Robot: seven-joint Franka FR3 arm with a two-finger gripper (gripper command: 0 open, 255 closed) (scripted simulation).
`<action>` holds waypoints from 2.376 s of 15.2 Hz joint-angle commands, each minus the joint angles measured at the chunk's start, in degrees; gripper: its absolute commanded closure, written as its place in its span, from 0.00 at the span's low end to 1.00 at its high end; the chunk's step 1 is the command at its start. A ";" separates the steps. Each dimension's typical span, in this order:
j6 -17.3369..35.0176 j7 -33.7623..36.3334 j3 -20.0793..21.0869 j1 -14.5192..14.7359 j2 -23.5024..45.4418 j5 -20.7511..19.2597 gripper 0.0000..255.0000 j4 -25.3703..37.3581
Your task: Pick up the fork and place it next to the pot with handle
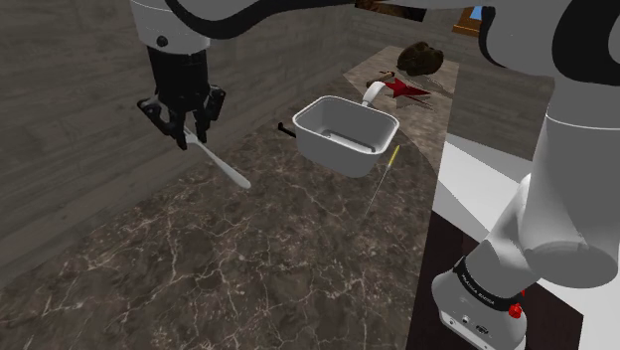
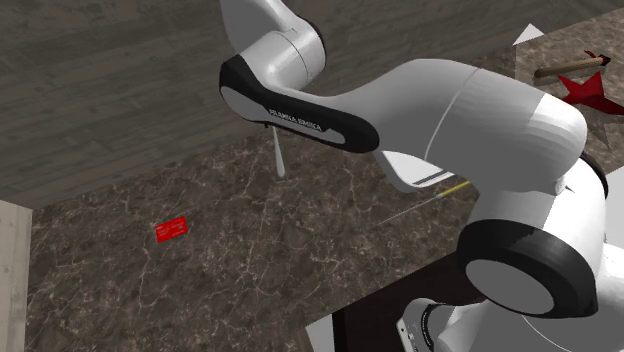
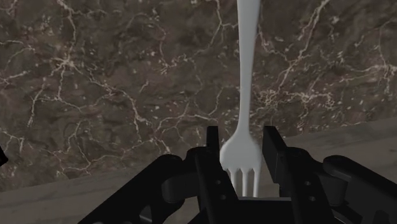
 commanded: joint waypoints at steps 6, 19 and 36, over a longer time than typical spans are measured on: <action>-5.60 -0.43 0.17 0.67 0.19 0.07 1.00 5.83; -2.81 -11.63 -1.86 -9.40 -14.13 7.80 1.00 -9.14; 0.48 -37.64 -14.74 -21.16 -31.31 15.47 1.00 -28.32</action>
